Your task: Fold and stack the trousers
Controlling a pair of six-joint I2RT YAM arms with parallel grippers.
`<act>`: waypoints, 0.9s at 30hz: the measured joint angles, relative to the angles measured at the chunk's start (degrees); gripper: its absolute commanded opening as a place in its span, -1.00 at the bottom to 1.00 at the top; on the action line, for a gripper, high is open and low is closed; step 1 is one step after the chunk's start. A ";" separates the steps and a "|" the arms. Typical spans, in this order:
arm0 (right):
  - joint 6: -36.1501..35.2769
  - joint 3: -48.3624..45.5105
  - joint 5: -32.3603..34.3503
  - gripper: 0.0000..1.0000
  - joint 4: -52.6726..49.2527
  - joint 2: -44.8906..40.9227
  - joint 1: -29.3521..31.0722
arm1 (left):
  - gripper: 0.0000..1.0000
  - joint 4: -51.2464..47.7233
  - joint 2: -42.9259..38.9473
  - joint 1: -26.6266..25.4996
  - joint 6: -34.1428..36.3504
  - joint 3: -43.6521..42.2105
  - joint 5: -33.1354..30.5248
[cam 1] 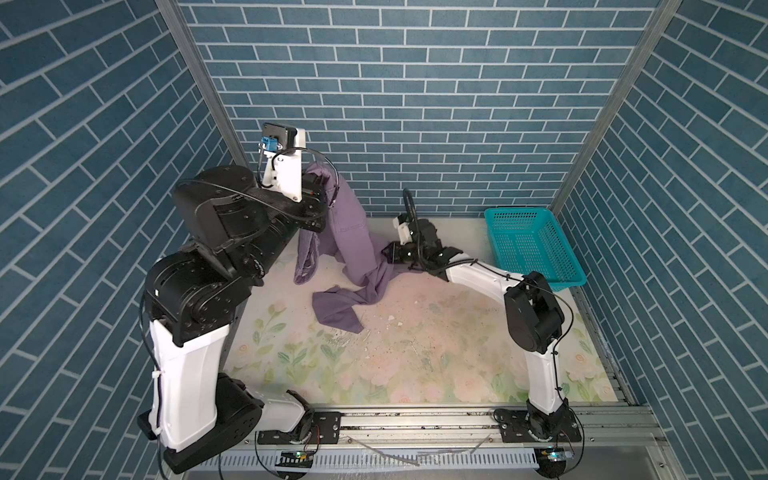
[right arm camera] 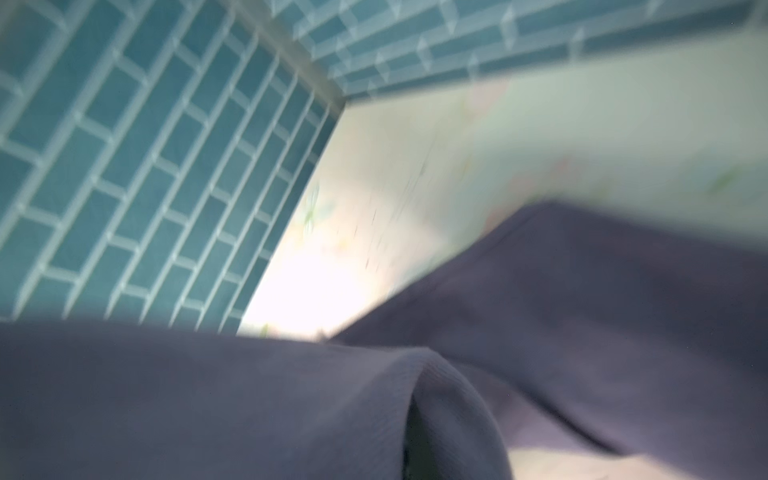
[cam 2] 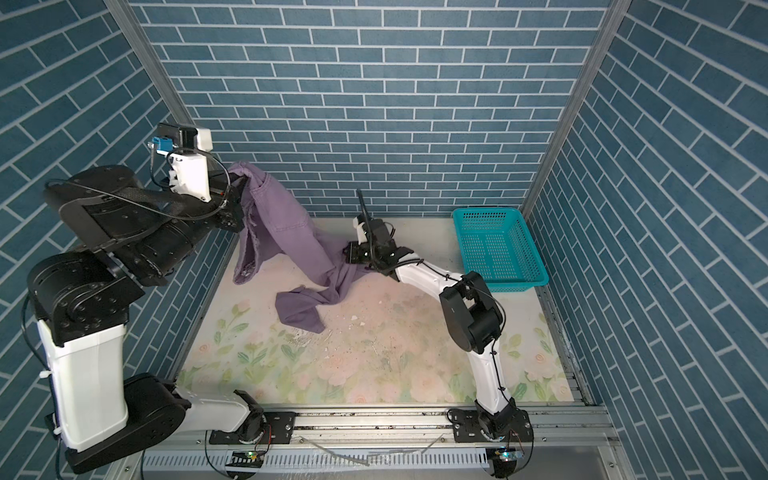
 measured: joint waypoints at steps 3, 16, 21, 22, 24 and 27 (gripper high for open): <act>-2.54 8.83 0.07 -1.00 -4.59 -1.05 -4.90 | -1.00 0.87 -1.60 0.00 0.50 -1.62 -1.42; -18.71 28.09 8.94 -1.00 -20.65 -17.73 -9.33 | -1.00 2.91 -1.62 -0.02 0.59 -3.02 -3.43; -21.66 29.57 12.02 -1.00 -21.79 -22.99 -9.35 | -1.00 2.86 -1.46 -0.02 0.00 -3.13 -3.13; -21.77 29.57 12.17 -1.00 -21.88 -23.65 -9.35 | -1.00 2.86 -1.46 -0.02 -0.20 -3.21 -3.10; -21.92 29.03 12.11 -1.00 -21.81 -24.98 -9.35 | -1.00 2.86 -1.53 -0.02 -0.63 -3.72 -3.23; -21.64 25.94 11.23 -1.00 -21.70 -26.38 -9.33 | -1.00 2.91 -1.79 -0.02 -1.03 -5.38 -3.80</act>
